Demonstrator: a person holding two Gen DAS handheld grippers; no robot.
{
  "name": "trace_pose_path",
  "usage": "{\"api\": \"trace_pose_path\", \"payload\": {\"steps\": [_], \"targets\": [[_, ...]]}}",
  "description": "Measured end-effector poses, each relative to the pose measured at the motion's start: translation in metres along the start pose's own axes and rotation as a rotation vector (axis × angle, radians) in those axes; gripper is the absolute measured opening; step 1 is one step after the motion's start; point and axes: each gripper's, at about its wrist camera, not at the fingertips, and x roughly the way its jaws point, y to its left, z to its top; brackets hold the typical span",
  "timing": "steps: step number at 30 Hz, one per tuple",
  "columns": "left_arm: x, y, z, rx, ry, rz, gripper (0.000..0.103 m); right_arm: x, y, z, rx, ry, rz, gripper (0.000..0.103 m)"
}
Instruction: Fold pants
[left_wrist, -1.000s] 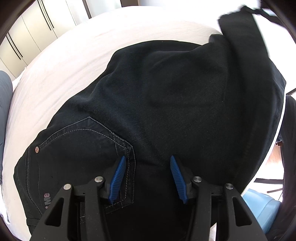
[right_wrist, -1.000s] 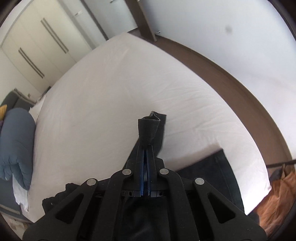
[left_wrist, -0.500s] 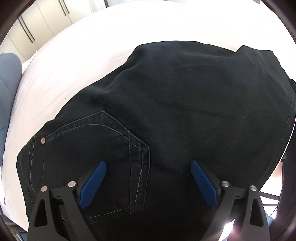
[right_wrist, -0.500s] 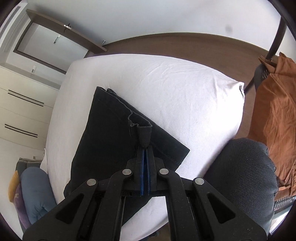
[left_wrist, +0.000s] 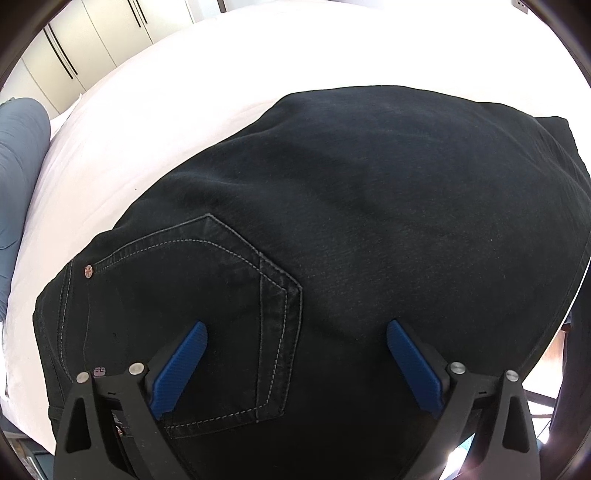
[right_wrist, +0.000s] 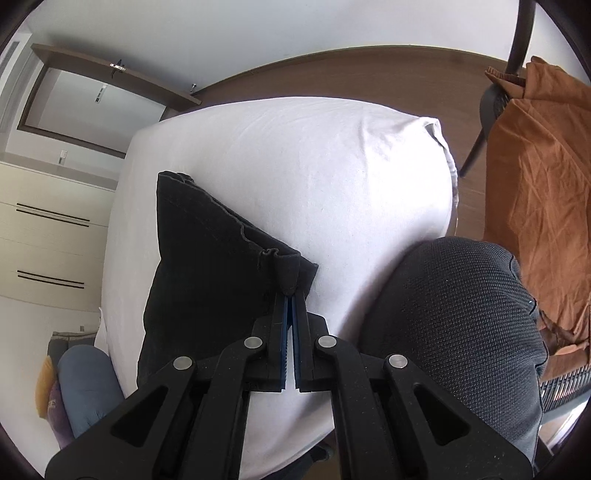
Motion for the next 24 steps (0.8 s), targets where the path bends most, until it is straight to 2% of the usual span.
{"api": "trace_pose_path", "payload": {"steps": [6,9,12,15,19,21,24], "targets": [[-0.001,0.006,-0.006,-0.012,-0.011,-0.014,0.103,0.010,-0.004,0.007,0.016,0.028,-0.006,0.000],[0.010,0.021,-0.018,-0.018,-0.022,-0.021,0.103,0.008,-0.005,0.004,0.000,0.025,-0.023,0.002],[0.012,0.025,-0.022,-0.024,-0.032,-0.027,0.103,0.007,-0.022,0.009,0.048,0.043,-0.019,0.004],[0.013,0.026,-0.023,-0.023,-0.036,-0.029,0.103,-0.014,-0.031,0.017,0.052,-0.002,-0.126,0.008],[0.014,0.026,-0.023,-0.030,-0.047,-0.029,0.103,-0.058,0.004,0.029,-0.102,-0.100,-0.038,0.009],[0.014,0.025,-0.025,-0.039,-0.049,-0.028,0.103,-0.059,0.038,0.027,-0.202,-0.069,0.086,0.009],[0.013,0.027,-0.028,-0.057,-0.050,-0.021,0.103,-0.029,0.100,0.002,-0.343,0.052,0.257,0.009]]}}
